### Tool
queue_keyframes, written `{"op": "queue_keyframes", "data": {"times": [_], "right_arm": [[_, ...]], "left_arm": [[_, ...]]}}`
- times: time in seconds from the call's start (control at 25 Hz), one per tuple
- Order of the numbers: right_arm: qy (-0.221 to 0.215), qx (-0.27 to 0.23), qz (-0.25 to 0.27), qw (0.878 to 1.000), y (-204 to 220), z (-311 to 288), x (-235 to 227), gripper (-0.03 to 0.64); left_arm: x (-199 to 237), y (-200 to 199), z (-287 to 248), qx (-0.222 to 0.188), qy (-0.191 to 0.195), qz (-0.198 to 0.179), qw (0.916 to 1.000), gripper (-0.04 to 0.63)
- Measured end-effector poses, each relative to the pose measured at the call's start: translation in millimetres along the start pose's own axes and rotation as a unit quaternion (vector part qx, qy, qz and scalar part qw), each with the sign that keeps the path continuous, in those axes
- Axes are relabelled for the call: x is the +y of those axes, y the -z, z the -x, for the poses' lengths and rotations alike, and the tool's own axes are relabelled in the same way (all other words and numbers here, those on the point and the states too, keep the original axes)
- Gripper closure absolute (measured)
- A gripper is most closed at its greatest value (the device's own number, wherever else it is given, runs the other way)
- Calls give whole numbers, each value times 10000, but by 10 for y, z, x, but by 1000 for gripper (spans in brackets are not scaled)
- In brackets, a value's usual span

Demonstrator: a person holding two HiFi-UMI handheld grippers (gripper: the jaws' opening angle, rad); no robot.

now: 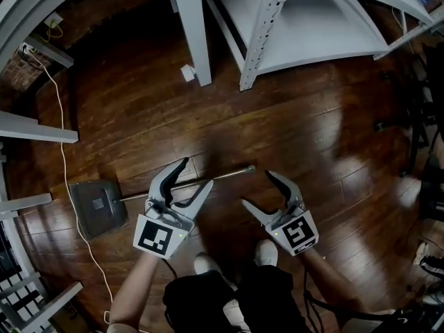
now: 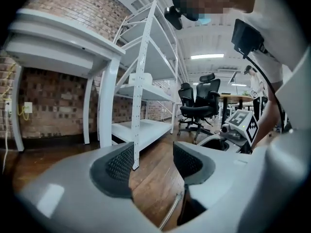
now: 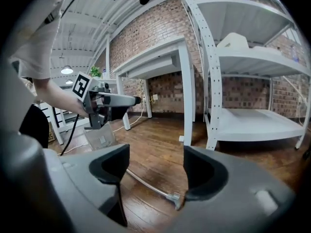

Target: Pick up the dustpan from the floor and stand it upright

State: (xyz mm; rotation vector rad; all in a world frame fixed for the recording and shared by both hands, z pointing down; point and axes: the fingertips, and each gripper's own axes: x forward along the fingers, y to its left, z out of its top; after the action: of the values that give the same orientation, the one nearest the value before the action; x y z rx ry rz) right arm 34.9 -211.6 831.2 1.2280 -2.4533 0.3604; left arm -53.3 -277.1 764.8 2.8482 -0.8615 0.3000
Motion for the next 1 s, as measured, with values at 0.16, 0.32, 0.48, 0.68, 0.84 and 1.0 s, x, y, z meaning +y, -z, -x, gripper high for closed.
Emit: {"op": "queue_keyframes", "data": {"times": [0.16, 0.32, 0.48, 0.68, 0.84, 1.0], "right_arm": [[-32, -6, 4, 10000, 437, -210, -95, 282], [46, 21, 52, 10000, 766, -250, -252, 282], [325, 134, -231, 9991, 1193, -159, -442, 282], [567, 532, -618, 9951, 1899, -34, -508, 282], [590, 778, -651, 9931, 2332, -62, -591, 282], [425, 872, -353, 9947, 2575, -145, -711, 282]], "left_arm": [[77, 391, -347, -3, 338, -50, 9994, 343], [93, 651, -548, 68, 657, -179, 9977, 344], [31, 840, -719, 159, 913, -343, 9951, 341], [-95, 1029, -818, 212, 1216, -395, 9916, 341], [-118, 1201, -820, 301, 1319, -355, 9902, 342], [-104, 1406, -734, 456, 1295, -350, 9899, 342]]}}
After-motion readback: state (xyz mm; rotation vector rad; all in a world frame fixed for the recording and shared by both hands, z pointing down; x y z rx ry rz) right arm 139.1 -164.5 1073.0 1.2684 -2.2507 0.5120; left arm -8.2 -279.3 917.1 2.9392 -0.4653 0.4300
